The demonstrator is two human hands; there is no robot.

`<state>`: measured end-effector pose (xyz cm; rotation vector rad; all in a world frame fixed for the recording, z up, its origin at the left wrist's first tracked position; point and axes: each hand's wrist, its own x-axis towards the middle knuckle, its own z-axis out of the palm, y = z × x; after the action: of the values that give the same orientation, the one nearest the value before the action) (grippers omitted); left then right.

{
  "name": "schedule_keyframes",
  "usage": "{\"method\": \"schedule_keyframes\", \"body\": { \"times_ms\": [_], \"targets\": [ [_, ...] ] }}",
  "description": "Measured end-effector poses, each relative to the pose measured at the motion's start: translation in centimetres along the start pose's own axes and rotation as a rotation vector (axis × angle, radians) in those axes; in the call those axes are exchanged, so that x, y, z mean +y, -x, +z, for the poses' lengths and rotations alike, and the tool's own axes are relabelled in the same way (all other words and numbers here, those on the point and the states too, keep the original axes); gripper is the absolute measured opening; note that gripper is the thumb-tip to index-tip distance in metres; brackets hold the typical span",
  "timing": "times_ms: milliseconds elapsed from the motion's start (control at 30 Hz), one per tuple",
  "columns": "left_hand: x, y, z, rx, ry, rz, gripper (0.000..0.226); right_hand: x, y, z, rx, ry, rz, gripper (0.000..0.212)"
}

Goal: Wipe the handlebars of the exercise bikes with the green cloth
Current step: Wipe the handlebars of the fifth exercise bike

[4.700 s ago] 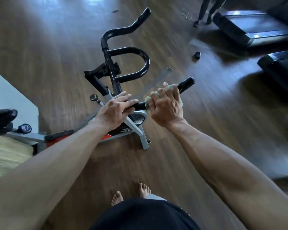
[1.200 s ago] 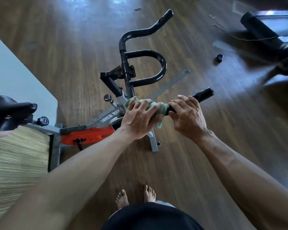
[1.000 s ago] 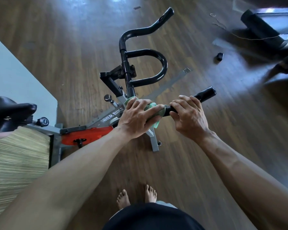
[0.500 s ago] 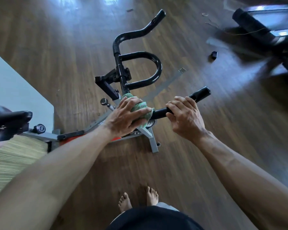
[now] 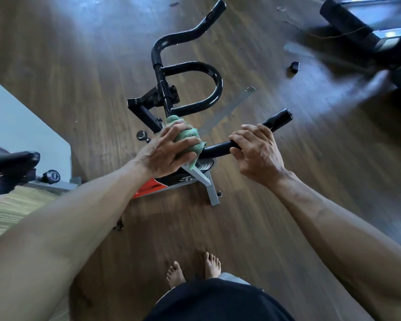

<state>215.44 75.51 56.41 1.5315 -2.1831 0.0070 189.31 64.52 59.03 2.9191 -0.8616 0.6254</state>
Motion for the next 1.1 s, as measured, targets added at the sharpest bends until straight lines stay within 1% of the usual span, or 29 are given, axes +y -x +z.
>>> {"method": "schedule_keyframes", "body": {
  "times_ms": [67,133,300,367,433,500,533,600,667,733,833,900,967,1100],
  "targets": [
    [-1.4,-1.0,-1.0,-0.04,-0.045,0.005,0.035,-0.1,-0.1,0.0,-0.006,-0.008,0.013,0.032],
    [-1.8,-1.4,-1.4,-0.052,-0.062,-0.028,0.037,-0.3,-0.2,0.0,-0.012,-0.013,0.03,0.034],
    [2.1,0.5,1.7,0.076,0.08,-0.148,0.034,-0.2,0.0,0.3,-0.005,-0.01,0.043,0.033],
    [2.0,0.8,1.8,0.074,0.101,-0.113,0.032,-0.3,0.0,0.4,-0.012,-0.011,0.046,0.033],
    [0.1,0.2,0.5,0.028,0.064,-0.046,0.034,-0.2,0.0,0.4,-0.014,-0.005,0.044,0.033],
    [-1.6,-0.4,-0.6,-0.012,0.032,-0.038,0.038,-0.2,0.0,0.4,-0.012,-0.009,0.039,0.033],
    [-2.0,-0.6,-0.8,-0.016,0.027,-0.054,0.039,-0.2,0.0,0.4,-0.01,-0.007,0.042,0.033],
    [-1.5,-0.7,0.0,0.025,0.029,-0.129,0.038,-0.2,0.0,0.3,-0.015,0.003,0.042,0.034],
    [0.3,-0.5,1.1,0.108,0.061,-0.221,0.035,-0.2,0.1,0.4,-0.012,0.005,0.036,0.033],
    [2.8,-0.2,2.2,0.159,0.057,-0.266,0.033,-0.1,0.0,0.4,-0.015,0.013,0.028,0.034],
    [7.4,0.3,3.8,0.163,-0.058,-0.37,0.037,0.0,0.1,0.4,-0.023,0.016,0.023,0.035],
    [8.8,-0.4,4.1,0.148,-0.131,-0.427,0.041,0.1,0.1,0.3,-0.027,0.016,0.013,0.037],
    [8.3,-0.8,3.4,0.106,-0.184,-0.413,0.042,0.1,0.0,0.3,-0.024,0.014,0.003,0.038],
    [5.9,-0.9,1.0,0.029,-0.273,-0.279,0.047,0.0,-0.1,0.2,-0.021,0.0,0.008,0.036]
  ]
}}
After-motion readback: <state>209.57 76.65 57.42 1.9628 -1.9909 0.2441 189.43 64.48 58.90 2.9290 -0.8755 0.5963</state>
